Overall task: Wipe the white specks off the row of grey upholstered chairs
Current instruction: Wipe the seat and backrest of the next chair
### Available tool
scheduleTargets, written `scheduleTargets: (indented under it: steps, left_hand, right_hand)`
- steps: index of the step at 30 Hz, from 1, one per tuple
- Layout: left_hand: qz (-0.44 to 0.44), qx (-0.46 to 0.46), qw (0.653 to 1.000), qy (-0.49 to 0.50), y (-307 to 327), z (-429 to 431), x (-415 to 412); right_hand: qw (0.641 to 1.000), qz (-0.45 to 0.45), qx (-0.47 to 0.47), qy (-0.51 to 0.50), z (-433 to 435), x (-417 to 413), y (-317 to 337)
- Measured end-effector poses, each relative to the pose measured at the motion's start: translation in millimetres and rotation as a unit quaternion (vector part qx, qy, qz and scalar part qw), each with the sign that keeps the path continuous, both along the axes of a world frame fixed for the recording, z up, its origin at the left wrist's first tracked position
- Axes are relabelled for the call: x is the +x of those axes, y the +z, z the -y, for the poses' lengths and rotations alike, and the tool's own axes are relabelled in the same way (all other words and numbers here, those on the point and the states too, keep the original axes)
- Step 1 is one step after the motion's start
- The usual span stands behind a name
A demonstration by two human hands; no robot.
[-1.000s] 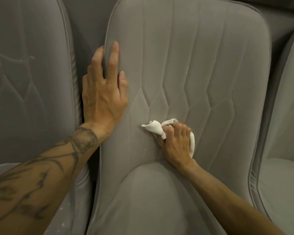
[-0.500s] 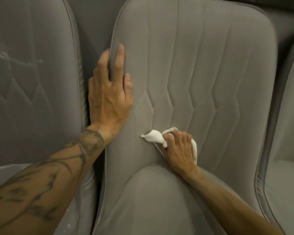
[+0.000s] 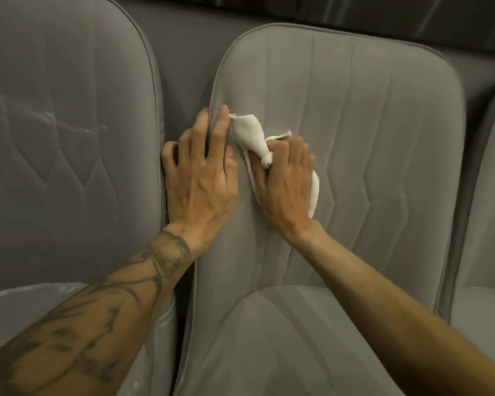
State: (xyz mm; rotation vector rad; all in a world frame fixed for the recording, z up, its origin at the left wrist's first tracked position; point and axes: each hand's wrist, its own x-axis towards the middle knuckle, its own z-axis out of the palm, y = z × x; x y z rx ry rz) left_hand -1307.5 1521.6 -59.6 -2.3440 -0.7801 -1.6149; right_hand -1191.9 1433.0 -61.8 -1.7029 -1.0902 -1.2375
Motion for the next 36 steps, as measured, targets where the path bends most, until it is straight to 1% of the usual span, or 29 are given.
scheduleTargets:
  steps: [2,4,6,8,10,12,14,15,17,19,21,22,23,25,28,30,31,33,34,36]
  left_hand:
    - [-0.042,0.042,0.998,0.006,0.7,-3.2,-13.5]
    - [-0.079,0.088,0.993,0.0,3.3,-11.9,-28.7]
    - [-0.074,0.113,0.991,0.009,8.6,-25.2,-42.5]
    - [-0.048,0.102,0.993,0.027,13.7,-39.5,-51.6]
    - [-0.033,0.073,0.997,0.021,13.8,-47.7,-53.0]
    - [-0.008,0.054,0.998,0.003,9.9,-50.2,-51.8]
    - [0.032,0.045,0.998,-0.022,7.5,-50.9,-49.0]
    - [0.044,0.046,0.998,-0.024,6.3,-51.1,-48.3]
    - [0.046,0.054,0.997,-0.017,4.2,-53.2,-47.4]
    - [0.043,0.062,0.997,-0.01,3.2,-56.1,-46.9]
    - [0.046,0.07,0.996,-0.004,2.4,-55.9,-46.0]
    - [0.049,0.074,0.996,-0.002,2.2,-55.8,-45.4]
    - [0.053,0.077,0.996,-0.002,1.8,-55.9,-45.0]
    - [0.064,0.078,0.995,-0.005,0.4,-56.1,-44.0]
    - [0.059,0.085,0.995,-0.001,1.2,-56.6,-43.2]
    - [0.056,0.087,0.994,0.016,3.0,-55.3,-43.9]
    - [0.055,0.088,0.994,0.018,3.5,-54.3,-44.0]
    - [0.05,0.081,0.995,0.003,3.0,-53.0,-45.0]
    - [0.046,0.076,0.996,-0.007,2.7,-53.3,-45.4]
    - [0.047,0.072,0.996,-0.008,2.0,-54.3,-46.4]
  right_hand:
    - [1.0,0.015,0.009,-0.019,-1.4,1.6,28.8]
    - [0.999,0.037,0.032,-0.024,-15.4,4.2,71.1]
    - [0.998,0.038,0.044,-0.028,-34.8,6.0,117.7]
    - [0.999,0.014,0.041,-0.026,-49.2,-2.0,136.8]
    - [1.0,0.009,0.017,0.016,-46.5,-18.5,115.9]
    - [0.995,0.028,-0.062,0.072,-30.4,-40.3,68.5]
    - [0.985,0.061,-0.14,0.081,-12.5,-51.5,32.6]
    - [0.982,0.077,-0.152,0.077,-11.2,-47.8,33.0]
    - [0.986,0.095,-0.127,0.047,-23.5,-35.1,58.6]
    - [0.992,0.099,-0.081,0.005,-41.3,-23.6,94.3]
    - [0.997,0.068,-0.031,-0.022,-53.1,-20.0,112.2]
    - [0.998,0.053,-0.01,-0.021,-55.9,-22.1,107.9]
    - [0.999,0.041,0.004,-0.009,-55.5,-26.0,95.8]
    - [0.999,0.02,0.001,0.038,-45.8,-37.7,54.6]
    - [0.994,-0.004,-0.068,0.09,-16.5,-55.1,-19.7]
    - [0.989,0.016,-0.108,0.1,2.4,-62.1,-48.0]
    - [0.986,0.044,-0.122,0.101,6.7,-57.8,-45.0]
    - [0.986,0.093,-0.119,0.077,-1.2,-41.6,-10.4]
    - [0.99,0.092,-0.09,0.049,-11.0,-34.3,13.6]
    - [0.999,0.048,0.0,-0.006,-31.7,-23.7,59.1]
